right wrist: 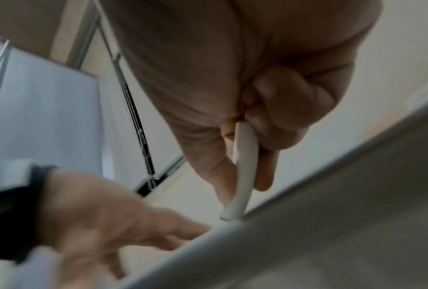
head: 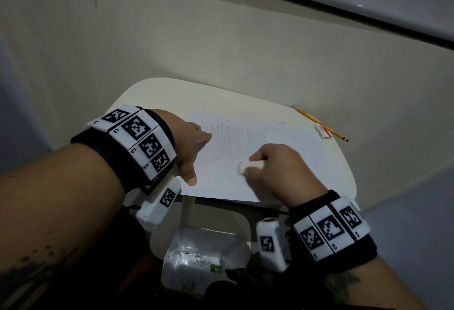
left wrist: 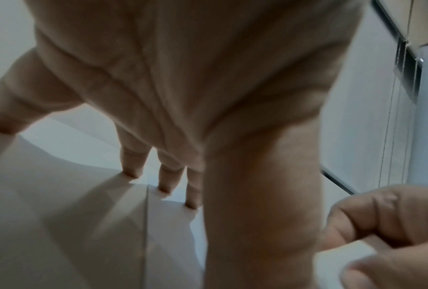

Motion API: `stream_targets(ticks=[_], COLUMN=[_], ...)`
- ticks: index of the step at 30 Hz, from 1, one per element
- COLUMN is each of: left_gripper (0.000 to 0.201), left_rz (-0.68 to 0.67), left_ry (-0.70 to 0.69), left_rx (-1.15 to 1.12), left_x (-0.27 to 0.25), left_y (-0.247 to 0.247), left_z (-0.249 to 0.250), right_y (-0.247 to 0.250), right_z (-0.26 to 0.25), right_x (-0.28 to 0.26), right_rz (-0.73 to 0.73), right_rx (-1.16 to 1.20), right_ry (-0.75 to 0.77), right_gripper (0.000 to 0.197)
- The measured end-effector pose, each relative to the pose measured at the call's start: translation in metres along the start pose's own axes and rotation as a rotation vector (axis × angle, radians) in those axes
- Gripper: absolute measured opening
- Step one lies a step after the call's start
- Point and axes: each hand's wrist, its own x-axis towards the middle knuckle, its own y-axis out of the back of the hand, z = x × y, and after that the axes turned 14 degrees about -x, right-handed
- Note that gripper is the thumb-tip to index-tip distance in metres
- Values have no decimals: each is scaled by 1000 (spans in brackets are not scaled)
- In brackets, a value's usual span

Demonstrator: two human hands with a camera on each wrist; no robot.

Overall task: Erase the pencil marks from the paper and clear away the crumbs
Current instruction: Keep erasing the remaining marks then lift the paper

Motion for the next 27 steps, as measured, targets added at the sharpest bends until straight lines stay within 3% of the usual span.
stream_targets(ticks=[3, 5, 8, 13, 15, 19, 24, 27], left_gripper=[117, 117, 116, 119, 122, 125, 123, 119], left_rz=[2, 6, 7, 13, -4, -32, -55, -62], left_ry=[0, -8, -19, -9, 7, 7, 8, 41], left_rx=[4, 9, 4, 3, -14, -16, 3, -14], left_x=[4, 6, 11, 13, 13, 10, 9, 12], left_y=[-1, 0, -1, -4, -3, 1, 2, 2], left_z=[0, 0, -2, -4, -3, 2, 1, 4], right_y=[9, 7, -2, 6, 9, 0, 7, 13], right_z=[15, 7, -10, 12, 14, -1, 18, 22], right_x=[10, 8, -2, 12, 13, 3, 13, 11], right_rz=[96, 84, -47, 53, 75, -31, 66, 54], right_rx=[-33, -12, 76, 11, 12, 109, 11, 52], right_ry=[-107, -41, 75, -93, -82, 26, -101, -71], right_gripper=[22, 23, 20, 25, 26, 23, 25, 24])
